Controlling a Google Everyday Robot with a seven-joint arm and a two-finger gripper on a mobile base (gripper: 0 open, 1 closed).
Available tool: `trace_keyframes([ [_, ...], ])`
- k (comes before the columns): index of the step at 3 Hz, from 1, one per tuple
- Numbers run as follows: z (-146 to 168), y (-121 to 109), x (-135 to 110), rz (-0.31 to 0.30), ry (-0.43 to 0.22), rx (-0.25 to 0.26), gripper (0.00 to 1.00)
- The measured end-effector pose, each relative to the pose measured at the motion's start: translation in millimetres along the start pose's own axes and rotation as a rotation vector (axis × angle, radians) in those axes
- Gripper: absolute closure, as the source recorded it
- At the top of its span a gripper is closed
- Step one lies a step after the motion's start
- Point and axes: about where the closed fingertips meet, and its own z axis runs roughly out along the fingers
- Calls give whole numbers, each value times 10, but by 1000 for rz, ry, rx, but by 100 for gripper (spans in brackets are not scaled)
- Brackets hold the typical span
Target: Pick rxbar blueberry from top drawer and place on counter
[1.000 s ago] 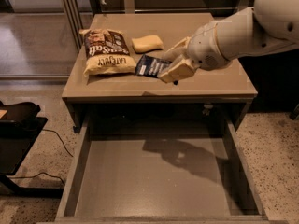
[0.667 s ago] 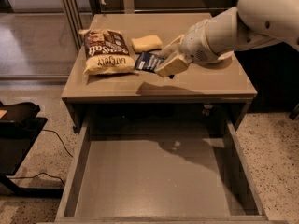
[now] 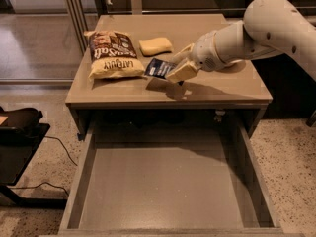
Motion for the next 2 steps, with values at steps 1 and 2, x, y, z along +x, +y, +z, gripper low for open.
trace_keyframes([
  [1,80,-130,138,28,-31,-20,100],
  [2,35,-201,271,49,-61,-13,100],
])
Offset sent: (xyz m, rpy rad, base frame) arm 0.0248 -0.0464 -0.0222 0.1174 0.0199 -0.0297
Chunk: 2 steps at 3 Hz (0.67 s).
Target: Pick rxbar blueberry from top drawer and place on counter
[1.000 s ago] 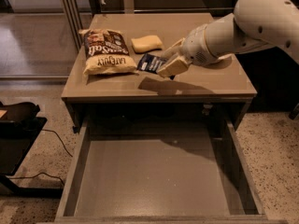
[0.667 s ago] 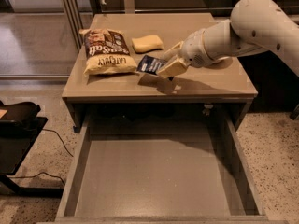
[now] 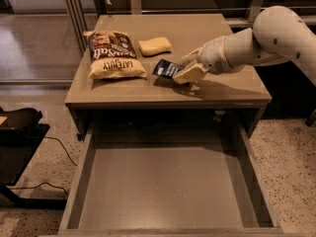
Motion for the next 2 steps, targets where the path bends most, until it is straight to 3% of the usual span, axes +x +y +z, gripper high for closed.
trace_keyframes([
  [1,-170,35,180,20,-3,51,100],
  [2,-314,183,319,77,-17,129,100],
])
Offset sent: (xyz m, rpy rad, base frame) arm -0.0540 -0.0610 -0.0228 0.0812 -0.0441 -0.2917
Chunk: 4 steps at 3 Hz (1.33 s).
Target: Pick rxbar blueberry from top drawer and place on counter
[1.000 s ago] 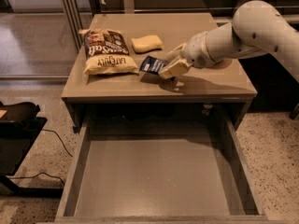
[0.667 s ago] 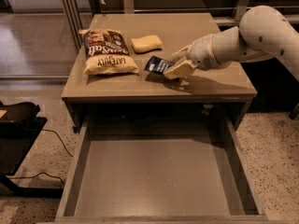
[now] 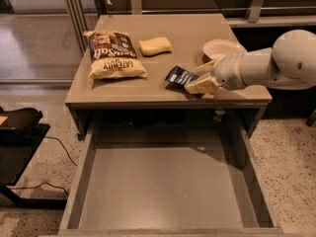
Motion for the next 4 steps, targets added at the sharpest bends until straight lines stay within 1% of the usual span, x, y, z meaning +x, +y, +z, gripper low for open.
trace_keyframes([
  [1,-64,113,36,55,-17,68,100],
  [2,-45,117,70,59,-14,77,81],
  [4,-44,118,70,59,-14,77,35],
])
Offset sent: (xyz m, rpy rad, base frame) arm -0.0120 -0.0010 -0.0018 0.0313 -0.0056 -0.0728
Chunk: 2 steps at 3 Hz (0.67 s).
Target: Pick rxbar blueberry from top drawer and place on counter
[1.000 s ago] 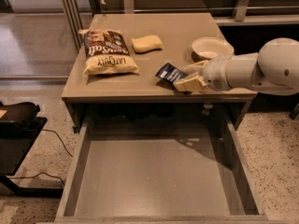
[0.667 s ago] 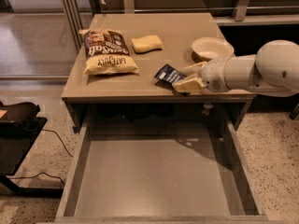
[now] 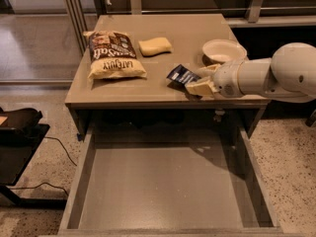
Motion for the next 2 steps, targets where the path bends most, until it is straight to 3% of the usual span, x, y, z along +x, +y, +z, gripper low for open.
trace_keyframes([
  [1,0,0,0,0,0,0,12],
  [2,0,0,0,0,0,0,0],
])
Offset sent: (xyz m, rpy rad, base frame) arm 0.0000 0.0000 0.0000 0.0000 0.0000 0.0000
